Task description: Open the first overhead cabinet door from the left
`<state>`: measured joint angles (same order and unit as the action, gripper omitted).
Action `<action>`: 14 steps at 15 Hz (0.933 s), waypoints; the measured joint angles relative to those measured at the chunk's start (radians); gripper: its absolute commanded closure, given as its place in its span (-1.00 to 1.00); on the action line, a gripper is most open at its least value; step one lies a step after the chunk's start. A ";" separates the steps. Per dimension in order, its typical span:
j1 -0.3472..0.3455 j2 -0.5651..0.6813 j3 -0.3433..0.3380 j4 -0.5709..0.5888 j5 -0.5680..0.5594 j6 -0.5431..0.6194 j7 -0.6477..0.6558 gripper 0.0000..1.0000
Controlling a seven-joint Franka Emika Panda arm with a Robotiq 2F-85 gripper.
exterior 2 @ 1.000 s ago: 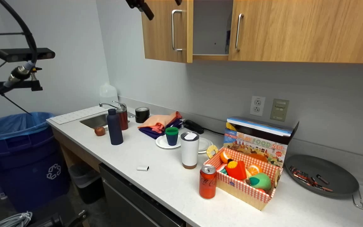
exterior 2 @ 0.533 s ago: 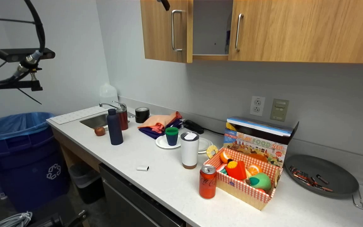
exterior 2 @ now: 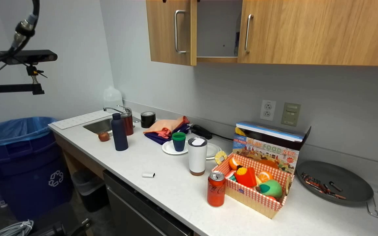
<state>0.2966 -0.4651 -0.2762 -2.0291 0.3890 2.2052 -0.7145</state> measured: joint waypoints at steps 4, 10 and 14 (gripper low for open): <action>-0.015 -0.008 -0.004 0.014 0.064 -0.106 -0.045 -1.00; -0.083 -0.116 0.090 -0.095 0.061 -0.080 -0.030 -1.00; -0.107 -0.253 0.177 -0.243 0.036 0.026 0.030 -1.00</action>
<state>0.1901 -0.7182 -0.0996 -2.2717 0.4253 2.2314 -0.6848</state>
